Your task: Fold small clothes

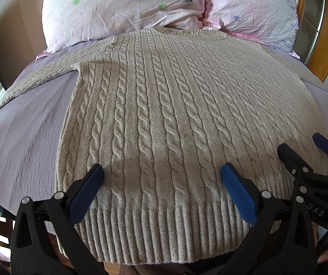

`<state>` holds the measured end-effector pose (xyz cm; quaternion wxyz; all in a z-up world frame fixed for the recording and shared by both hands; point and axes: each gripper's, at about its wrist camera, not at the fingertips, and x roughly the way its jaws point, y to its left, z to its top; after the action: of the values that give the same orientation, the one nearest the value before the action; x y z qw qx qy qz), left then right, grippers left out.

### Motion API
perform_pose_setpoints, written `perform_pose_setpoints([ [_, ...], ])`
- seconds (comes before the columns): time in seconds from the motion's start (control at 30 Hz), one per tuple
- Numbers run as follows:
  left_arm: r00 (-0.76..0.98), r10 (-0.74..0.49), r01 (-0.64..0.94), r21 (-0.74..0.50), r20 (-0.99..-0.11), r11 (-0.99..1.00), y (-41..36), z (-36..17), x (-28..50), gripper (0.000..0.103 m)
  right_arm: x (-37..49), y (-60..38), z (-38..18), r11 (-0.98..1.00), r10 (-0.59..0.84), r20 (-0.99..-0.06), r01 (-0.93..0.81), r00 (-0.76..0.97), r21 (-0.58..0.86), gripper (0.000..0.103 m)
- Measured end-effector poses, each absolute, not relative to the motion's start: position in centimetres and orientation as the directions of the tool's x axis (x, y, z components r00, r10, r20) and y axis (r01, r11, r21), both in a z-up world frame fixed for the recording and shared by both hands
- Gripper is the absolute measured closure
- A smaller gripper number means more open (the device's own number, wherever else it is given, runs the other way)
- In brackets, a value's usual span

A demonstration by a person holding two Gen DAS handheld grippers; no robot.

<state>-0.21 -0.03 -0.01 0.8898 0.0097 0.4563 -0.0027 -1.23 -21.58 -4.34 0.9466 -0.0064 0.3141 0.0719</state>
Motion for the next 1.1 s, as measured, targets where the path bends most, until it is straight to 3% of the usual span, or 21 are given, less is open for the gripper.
perform_pose_setpoints([
  [0.1,0.623,0.003,0.019,0.019,-0.782,1.0,0.2,0.1,-0.8,0.002,-0.8,-23.2,-4.1,0.97,0.229,-0.573,-0.237,0.787,0.062,0.001],
  [0.2,0.645,-0.008,0.038,0.021,-0.764,0.999,-0.1,0.7,-1.1,0.002,-0.4,-26.3,-2.3,0.958,0.286,-0.522,-0.224,0.803,0.18,0.001],
  [0.3,0.663,-0.066,0.078,-0.019,-0.746,0.997,0.8,0.3,-0.9,0.002,1.5,-33.4,0.8,0.956,0.211,-0.463,-0.082,0.861,0.283,0.001],
  [0.4,0.683,-0.226,0.146,-0.173,-0.695,0.974,2.5,1.2,0.2,0.002,4.4,-41.3,2.2,0.909,0.126,-0.474,0.089,0.872,0.406,0.004],
  [0.53,0.749,-0.325,0.193,-0.279,-0.578,0.941,4.6,3.3,1.2,0.002,10.2,-52.5,2.0,0.789,-0.005,-0.547,0.34,0.837,0.513,0.035],
  [0.77,0.829,-0.213,0.074,-0.276,-0.518,0.958,9.4,6.1,5.5,0.002,16.3,-63.8,-2.1,0.518,-0.071,-0.638,0.575,0.767,0.633,0.054],
  [0.9,0.841,-0.109,-0.047,-0.274,-0.529,0.961,12.7,6.6,7.6,0.002,17.8,-66.1,-3.5,0.462,-0.104,-0.644,0.61,0.758,0.644,0.067],
  [1.0,0.85,-0.097,-0.097,-0.335,-0.518,0.937,15.5,6.4,8.7,0.002,18.6,-67.1,-4.3,0.451,-0.113,-0.629,0.604,0.769,0.658,0.093],
  [1.1,0.846,-0.069,-0.161,-0.377,-0.529,0.912,18.5,5.9,8.8,0.002,18.5,-66.4,-3.2,0.491,-0.133,-0.591,0.571,0.796,0.658,0.094],
])
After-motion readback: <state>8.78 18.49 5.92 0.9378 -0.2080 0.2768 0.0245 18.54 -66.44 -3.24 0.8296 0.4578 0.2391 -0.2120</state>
